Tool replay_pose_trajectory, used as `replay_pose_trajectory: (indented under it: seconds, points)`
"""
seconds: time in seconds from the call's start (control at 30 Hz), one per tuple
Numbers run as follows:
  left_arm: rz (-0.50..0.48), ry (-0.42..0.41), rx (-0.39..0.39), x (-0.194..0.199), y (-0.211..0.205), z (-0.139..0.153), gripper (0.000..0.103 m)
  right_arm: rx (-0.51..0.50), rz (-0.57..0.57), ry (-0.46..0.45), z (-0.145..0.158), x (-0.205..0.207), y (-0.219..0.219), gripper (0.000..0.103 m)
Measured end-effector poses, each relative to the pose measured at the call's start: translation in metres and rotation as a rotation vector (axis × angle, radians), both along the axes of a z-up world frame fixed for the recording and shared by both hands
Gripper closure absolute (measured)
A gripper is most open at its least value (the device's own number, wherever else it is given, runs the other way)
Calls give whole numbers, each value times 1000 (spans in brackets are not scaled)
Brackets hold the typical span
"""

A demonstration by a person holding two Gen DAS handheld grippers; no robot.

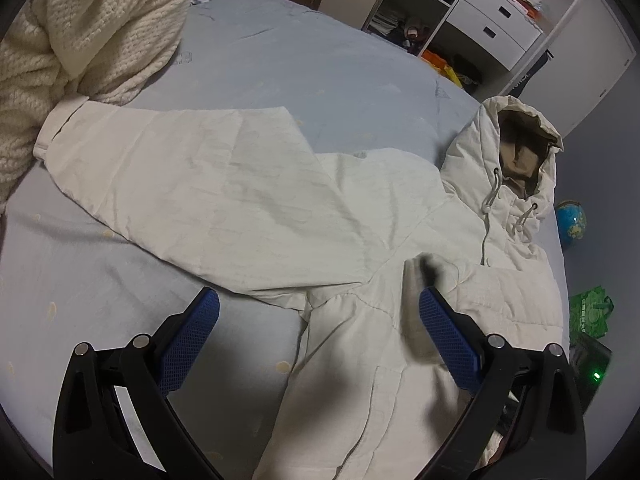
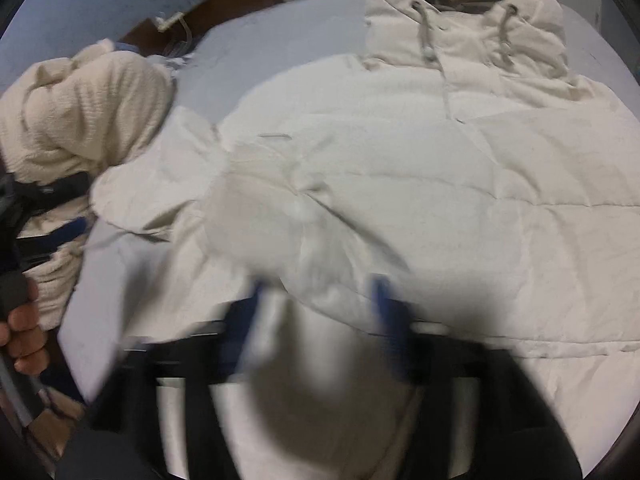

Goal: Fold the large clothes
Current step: 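Grasp the other sleeve cuff with the left tool and lift it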

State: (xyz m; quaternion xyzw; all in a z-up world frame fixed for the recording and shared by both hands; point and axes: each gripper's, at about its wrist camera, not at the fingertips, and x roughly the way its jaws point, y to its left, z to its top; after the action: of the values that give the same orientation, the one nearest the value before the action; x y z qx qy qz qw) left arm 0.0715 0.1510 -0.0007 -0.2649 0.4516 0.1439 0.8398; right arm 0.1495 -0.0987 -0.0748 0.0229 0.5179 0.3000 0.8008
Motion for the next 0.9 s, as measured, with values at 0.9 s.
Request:
replay_pose_trajectory:
  seconds: [0.9]
  points:
    - [395, 43, -270, -45, 131, -63, 7, 92, -316, 29, 5, -1, -169, 29]
